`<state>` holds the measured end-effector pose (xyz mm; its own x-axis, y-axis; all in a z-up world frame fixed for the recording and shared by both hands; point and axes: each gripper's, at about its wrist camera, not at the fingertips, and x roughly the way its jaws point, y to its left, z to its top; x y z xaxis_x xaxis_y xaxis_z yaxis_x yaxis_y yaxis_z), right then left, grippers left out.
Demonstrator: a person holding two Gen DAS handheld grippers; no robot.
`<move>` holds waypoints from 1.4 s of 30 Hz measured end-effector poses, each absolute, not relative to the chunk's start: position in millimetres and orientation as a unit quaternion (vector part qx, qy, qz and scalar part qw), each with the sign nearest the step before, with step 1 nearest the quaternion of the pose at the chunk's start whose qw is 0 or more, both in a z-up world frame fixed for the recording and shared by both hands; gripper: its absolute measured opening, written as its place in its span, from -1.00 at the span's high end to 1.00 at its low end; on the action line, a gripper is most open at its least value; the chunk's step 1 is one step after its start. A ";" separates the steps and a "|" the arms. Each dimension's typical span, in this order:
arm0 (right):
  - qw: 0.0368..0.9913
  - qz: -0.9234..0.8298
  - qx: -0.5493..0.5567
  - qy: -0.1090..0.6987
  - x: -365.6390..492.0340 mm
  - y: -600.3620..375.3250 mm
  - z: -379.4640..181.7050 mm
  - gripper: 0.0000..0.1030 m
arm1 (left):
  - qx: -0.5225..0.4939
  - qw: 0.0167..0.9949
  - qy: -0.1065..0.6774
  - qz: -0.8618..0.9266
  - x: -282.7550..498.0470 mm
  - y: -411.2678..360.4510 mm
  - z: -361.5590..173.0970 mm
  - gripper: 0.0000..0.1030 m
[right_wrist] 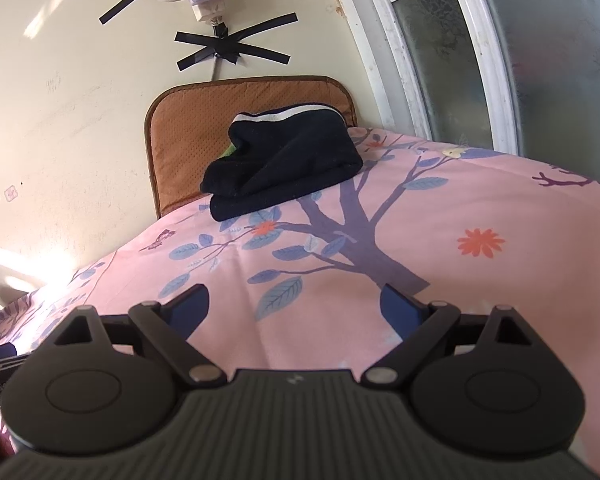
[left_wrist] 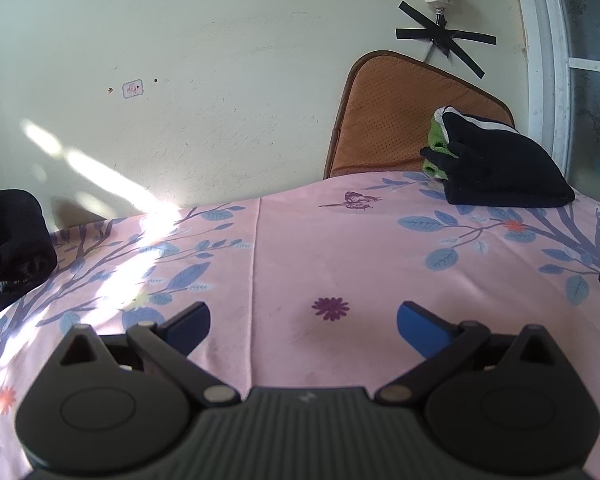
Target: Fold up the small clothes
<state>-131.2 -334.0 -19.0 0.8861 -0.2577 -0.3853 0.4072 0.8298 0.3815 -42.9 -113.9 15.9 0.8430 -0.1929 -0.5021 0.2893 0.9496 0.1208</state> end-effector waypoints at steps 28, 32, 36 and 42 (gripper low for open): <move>0.942 -0.179 0.233 0.163 -130.4 -334.7 -19.3 -0.83 | 0.098 0.949 0.260 -0.147 -41.7 -115.7 14.3 -1.00; 0.942 -0.179 0.234 0.163 -130.4 -334.4 -19.4 -0.84 | 0.099 0.948 0.261 -0.150 -41.7 -115.5 13.4 -1.00; 0.942 -0.180 0.233 0.163 -130.4 -334.3 -19.5 -0.84 | 0.100 0.948 0.262 -0.153 -41.8 -115.2 13.1 -1.00; 0.942 -0.180 0.233 0.163 -130.3 -334.3 -19.4 -0.84 | 0.100 0.946 0.263 -0.158 -41.5 -114.2 13.0 -1.00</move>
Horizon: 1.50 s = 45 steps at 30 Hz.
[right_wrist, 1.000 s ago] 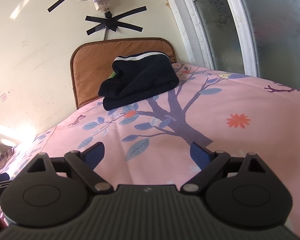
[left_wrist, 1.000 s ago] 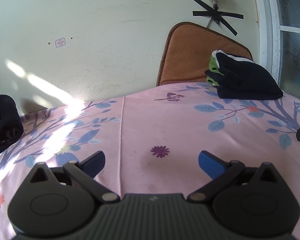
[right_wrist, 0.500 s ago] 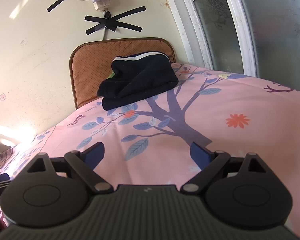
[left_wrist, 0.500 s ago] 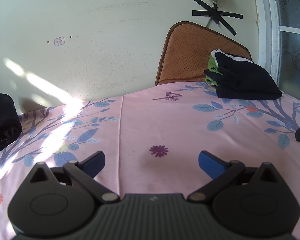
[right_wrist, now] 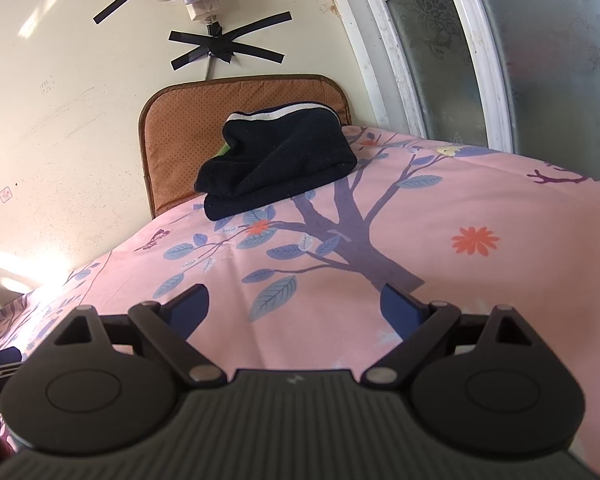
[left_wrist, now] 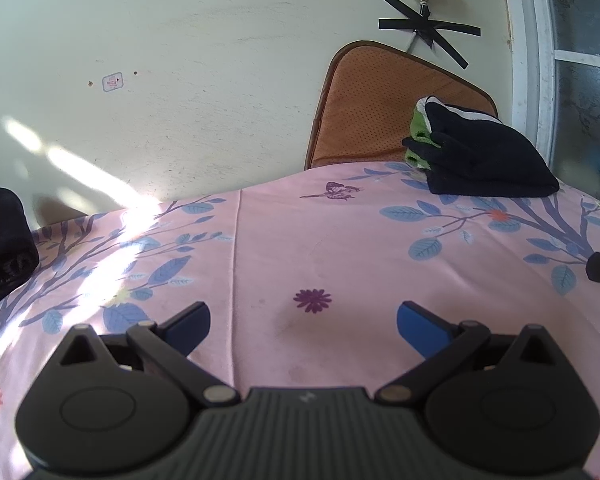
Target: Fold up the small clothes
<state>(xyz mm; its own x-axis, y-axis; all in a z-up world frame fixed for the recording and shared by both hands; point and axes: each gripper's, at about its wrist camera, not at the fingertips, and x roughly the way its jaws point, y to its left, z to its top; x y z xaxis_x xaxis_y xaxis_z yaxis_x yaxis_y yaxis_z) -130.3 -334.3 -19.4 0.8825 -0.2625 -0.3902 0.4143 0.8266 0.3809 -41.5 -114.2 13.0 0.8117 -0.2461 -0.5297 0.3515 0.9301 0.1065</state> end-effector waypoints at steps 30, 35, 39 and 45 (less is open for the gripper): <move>0.942 -0.179 0.234 0.164 -129.7 -335.1 -18.4 -0.84 | 0.091 0.946 0.272 -0.148 -38.8 -108.7 13.7 -1.00; 0.941 -0.178 0.235 0.165 -129.8 -335.2 -20.6 -0.84 | 0.097 0.948 0.265 -0.150 -41.6 -109.7 14.9 -1.00; 0.941 -0.178 0.234 0.165 -129.7 -335.1 -20.6 -0.84 | 0.105 0.949 0.257 -0.149 -44.7 -111.0 15.4 -1.00; 0.941 -0.179 0.235 0.164 -130.1 -335.4 -20.0 -0.84 | 0.103 0.947 0.261 -0.155 -44.0 -109.1 15.5 -1.00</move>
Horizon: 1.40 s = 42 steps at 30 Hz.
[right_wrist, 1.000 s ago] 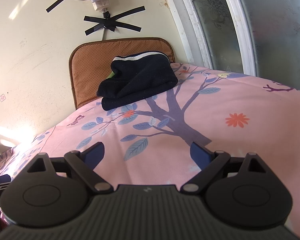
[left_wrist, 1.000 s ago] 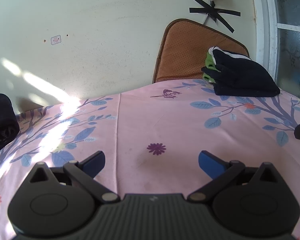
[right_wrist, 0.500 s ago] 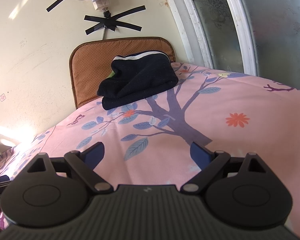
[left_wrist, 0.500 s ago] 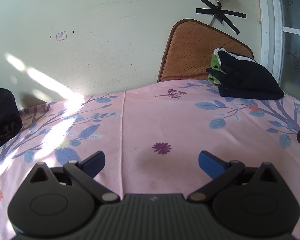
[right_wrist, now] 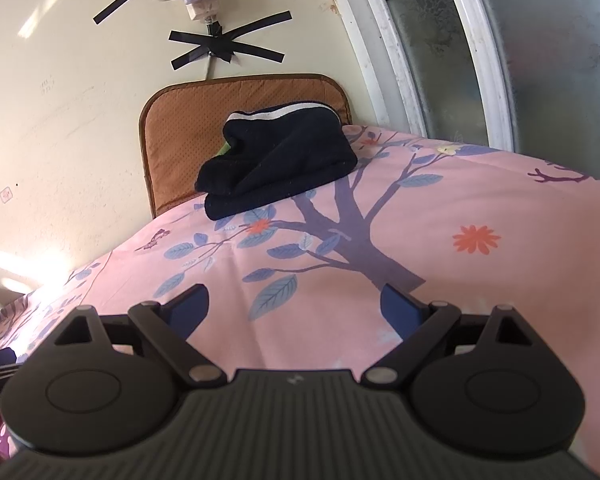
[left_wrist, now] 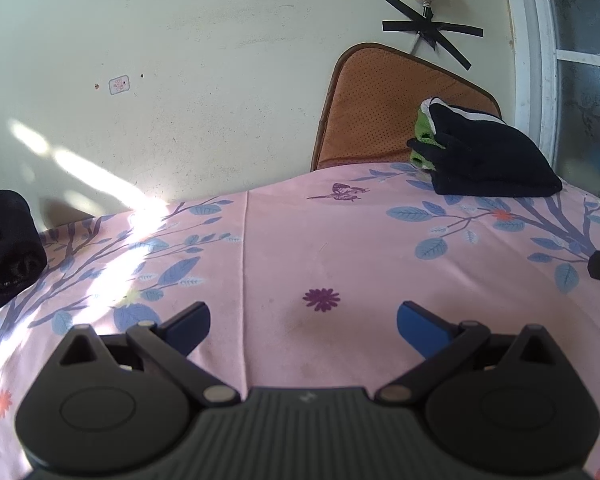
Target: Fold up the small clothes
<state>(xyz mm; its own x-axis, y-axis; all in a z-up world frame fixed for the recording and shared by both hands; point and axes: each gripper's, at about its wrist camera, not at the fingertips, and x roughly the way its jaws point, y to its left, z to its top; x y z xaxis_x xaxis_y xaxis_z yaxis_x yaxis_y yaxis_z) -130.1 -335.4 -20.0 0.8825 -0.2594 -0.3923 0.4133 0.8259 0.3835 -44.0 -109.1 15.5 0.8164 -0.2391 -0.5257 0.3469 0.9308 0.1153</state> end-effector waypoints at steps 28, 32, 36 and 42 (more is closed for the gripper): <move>0.942 -0.177 0.235 0.164 -130.1 -336.0 -19.8 -0.84 | 0.110 0.942 0.283 -0.144 -39.0 -108.0 12.1 -1.00; 0.942 -0.177 0.235 0.164 -130.0 -336.1 -19.9 -0.84 | 0.105 0.941 0.283 -0.152 -39.2 -106.3 12.3 -1.00; 0.942 -0.177 0.235 0.164 -130.1 -336.1 -20.1 -0.84 | 0.105 0.941 0.282 -0.155 -39.8 -106.1 12.4 -1.00; 0.942 -0.177 0.235 0.164 -129.8 -336.4 -20.3 -0.84 | 0.106 0.941 0.284 -0.152 -39.3 -105.7 12.3 -1.00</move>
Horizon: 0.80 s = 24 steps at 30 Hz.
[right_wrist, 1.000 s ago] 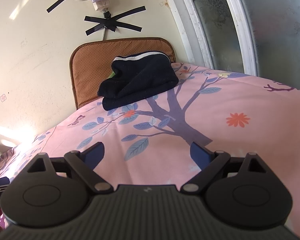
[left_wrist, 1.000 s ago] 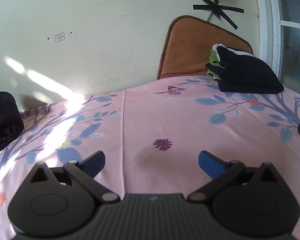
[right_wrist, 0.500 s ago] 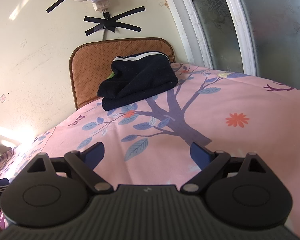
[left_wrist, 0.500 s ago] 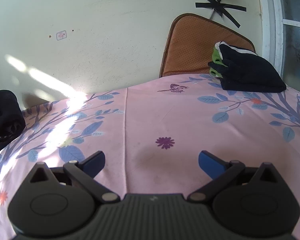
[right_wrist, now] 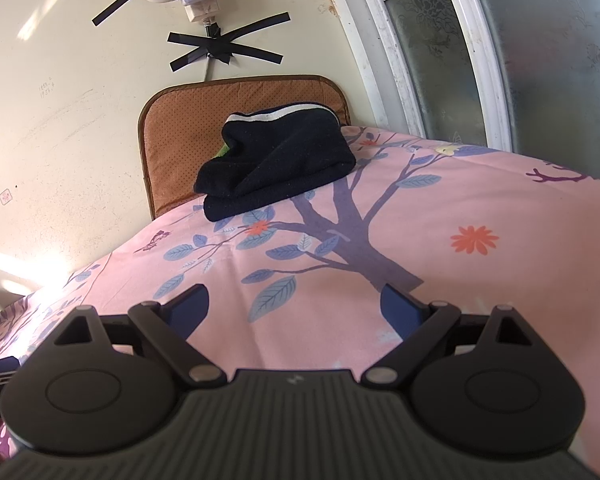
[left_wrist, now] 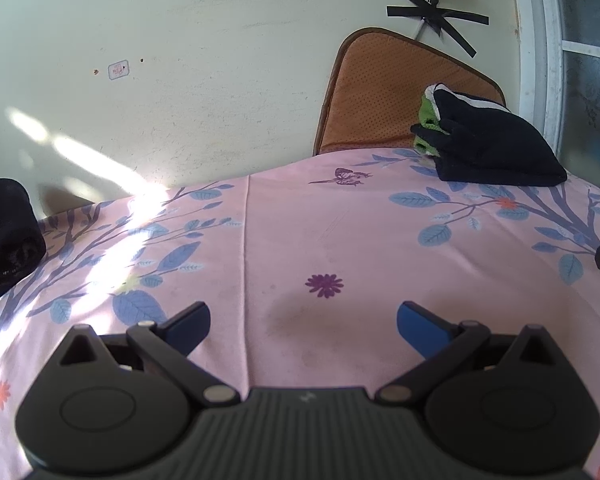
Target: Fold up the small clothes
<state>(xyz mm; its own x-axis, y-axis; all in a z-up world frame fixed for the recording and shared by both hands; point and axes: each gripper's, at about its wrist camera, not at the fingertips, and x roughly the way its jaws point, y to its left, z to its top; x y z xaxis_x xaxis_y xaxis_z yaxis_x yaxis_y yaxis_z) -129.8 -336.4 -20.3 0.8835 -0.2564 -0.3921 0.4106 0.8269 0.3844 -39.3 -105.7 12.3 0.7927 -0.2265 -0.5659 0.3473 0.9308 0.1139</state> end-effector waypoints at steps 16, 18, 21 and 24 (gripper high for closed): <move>0.941 -0.177 0.236 0.163 -130.4 -336.3 -19.7 -0.84 | 0.101 0.945 0.282 -0.133 -37.6 -104.0 13.1 -1.00; 0.941 -0.177 0.236 0.163 -130.5 -336.1 -19.7 -0.84 | 0.102 0.945 0.280 -0.133 -38.1 -103.8 13.3 -1.00; 0.941 -0.177 0.236 0.163 -130.4 -336.3 -19.9 -0.84 | 0.101 0.946 0.279 -0.133 -38.2 -103.9 13.5 -1.00; 0.941 -0.177 0.237 0.163 -130.6 -336.3 -19.7 -0.84 | 0.099 0.946 0.279 -0.132 -38.4 -103.7 13.7 -1.00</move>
<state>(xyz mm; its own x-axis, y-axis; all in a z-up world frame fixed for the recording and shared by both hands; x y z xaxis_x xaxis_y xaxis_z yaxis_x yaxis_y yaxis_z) -130.6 -336.3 -19.7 0.8840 -0.2570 -0.3904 0.4111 0.8250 0.3877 -38.4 -103.7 13.7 0.8096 -0.1949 -0.5537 0.3058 0.9452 0.1144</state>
